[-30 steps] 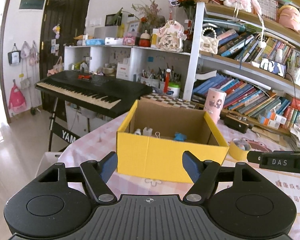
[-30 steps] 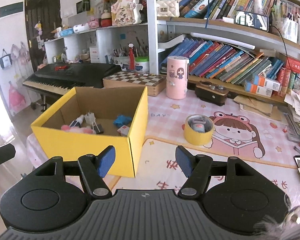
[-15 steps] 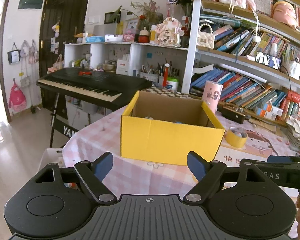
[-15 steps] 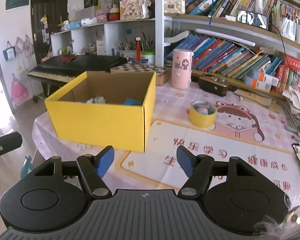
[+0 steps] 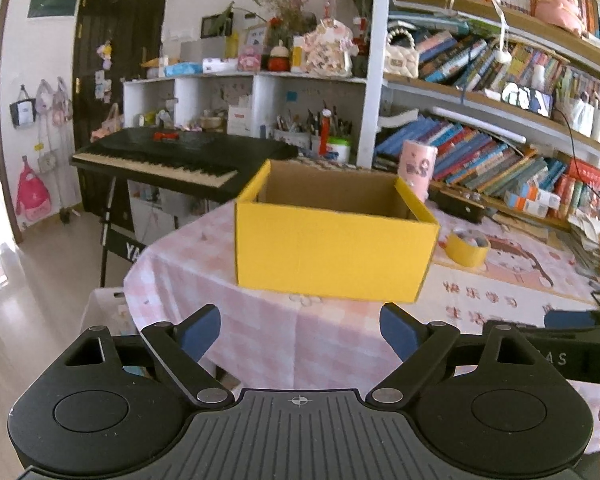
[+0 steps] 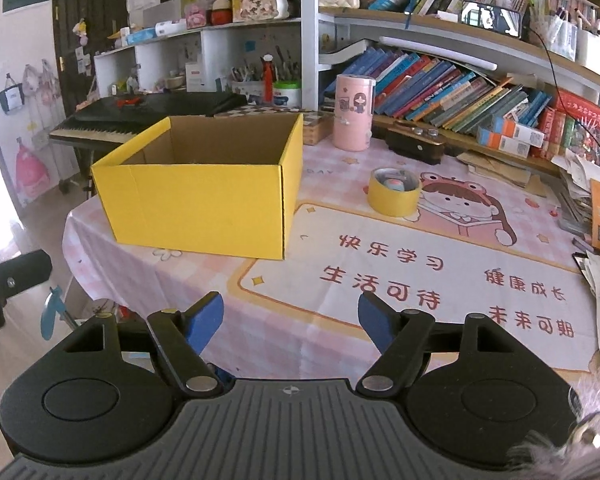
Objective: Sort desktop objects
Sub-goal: 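Lift both open grippers out of the yellow box and withdraw, then move both grippers toward the yellow tape roll and toy car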
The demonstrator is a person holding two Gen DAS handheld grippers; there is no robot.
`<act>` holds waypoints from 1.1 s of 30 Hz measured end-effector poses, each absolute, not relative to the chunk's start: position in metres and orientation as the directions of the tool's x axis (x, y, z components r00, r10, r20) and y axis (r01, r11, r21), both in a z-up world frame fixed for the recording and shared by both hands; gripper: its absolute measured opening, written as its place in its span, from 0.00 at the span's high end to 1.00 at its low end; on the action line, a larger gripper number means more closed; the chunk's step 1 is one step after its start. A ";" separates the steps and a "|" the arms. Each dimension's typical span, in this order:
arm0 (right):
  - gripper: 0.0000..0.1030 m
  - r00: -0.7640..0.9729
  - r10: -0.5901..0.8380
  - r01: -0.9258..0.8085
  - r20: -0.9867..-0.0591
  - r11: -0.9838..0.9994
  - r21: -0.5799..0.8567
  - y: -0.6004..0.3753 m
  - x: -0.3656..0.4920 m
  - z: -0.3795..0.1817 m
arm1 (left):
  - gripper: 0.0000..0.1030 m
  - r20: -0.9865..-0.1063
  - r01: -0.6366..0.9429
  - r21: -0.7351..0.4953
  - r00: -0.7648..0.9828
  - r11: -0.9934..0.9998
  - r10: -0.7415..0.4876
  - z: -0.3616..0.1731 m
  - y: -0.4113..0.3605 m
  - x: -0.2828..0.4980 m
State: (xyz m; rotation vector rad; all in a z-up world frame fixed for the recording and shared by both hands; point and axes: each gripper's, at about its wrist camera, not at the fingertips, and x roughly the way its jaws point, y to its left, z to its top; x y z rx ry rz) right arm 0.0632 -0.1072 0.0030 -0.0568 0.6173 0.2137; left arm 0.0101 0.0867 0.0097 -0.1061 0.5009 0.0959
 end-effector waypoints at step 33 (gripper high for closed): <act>0.23 0.771 0.108 -0.139 -0.628 0.990 0.000 -0.148 0.064 -0.012 | 0.12 -0.556 -0.006 -0.085 0.830 0.996 -0.042 -0.006 0.039 0.036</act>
